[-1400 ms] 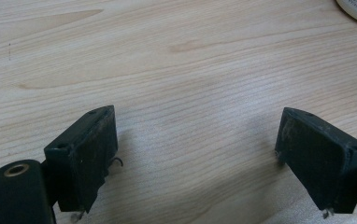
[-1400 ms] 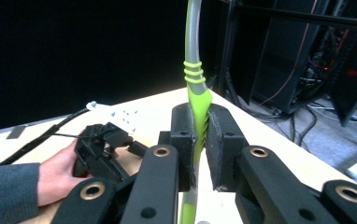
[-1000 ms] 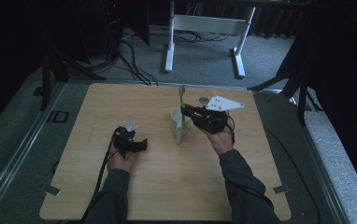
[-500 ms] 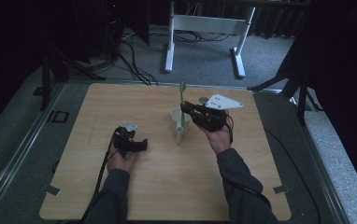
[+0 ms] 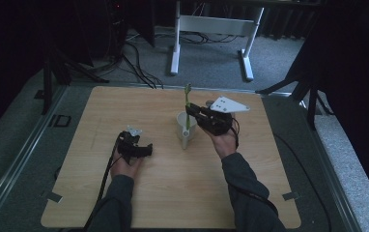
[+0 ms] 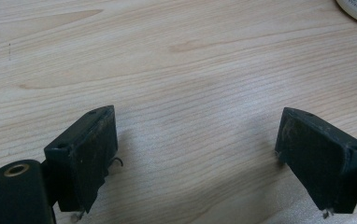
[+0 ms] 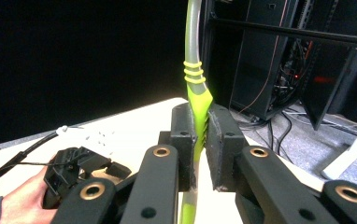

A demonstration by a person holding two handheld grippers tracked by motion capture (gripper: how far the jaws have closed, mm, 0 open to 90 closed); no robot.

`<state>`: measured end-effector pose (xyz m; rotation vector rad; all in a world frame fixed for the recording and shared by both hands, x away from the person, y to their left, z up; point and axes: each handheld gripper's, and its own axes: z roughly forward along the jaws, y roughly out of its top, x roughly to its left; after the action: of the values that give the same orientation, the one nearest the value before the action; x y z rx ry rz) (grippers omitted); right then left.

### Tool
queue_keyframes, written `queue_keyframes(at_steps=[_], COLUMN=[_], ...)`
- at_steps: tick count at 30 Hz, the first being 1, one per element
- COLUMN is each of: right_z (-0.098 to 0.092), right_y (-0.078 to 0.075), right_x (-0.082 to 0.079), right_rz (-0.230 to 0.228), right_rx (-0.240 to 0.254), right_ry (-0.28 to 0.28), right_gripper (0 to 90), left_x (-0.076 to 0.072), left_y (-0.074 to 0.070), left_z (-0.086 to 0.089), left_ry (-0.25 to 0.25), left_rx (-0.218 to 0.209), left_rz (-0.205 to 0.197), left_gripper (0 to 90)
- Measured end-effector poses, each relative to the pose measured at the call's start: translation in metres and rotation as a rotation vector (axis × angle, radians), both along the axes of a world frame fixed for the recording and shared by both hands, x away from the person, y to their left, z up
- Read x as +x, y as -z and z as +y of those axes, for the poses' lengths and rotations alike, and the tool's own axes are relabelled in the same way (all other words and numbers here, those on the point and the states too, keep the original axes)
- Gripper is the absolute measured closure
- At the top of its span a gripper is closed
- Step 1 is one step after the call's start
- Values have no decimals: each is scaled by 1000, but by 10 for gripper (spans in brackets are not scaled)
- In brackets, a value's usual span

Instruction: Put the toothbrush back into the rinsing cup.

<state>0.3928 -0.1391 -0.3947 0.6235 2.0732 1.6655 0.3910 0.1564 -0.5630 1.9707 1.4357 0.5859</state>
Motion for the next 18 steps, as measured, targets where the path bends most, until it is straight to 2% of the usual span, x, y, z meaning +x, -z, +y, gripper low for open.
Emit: queue_keyframes(at_steps=[18], right_z=[2], right_y=[6], right_x=[5], right_rz=[4], right_rx=[4], right_ry=[27], right_gripper=[819], left_x=[0], left_y=[0], left_z=[0], left_ry=[-1], left_rx=[0], left_rz=[-1], left_gripper=[134])
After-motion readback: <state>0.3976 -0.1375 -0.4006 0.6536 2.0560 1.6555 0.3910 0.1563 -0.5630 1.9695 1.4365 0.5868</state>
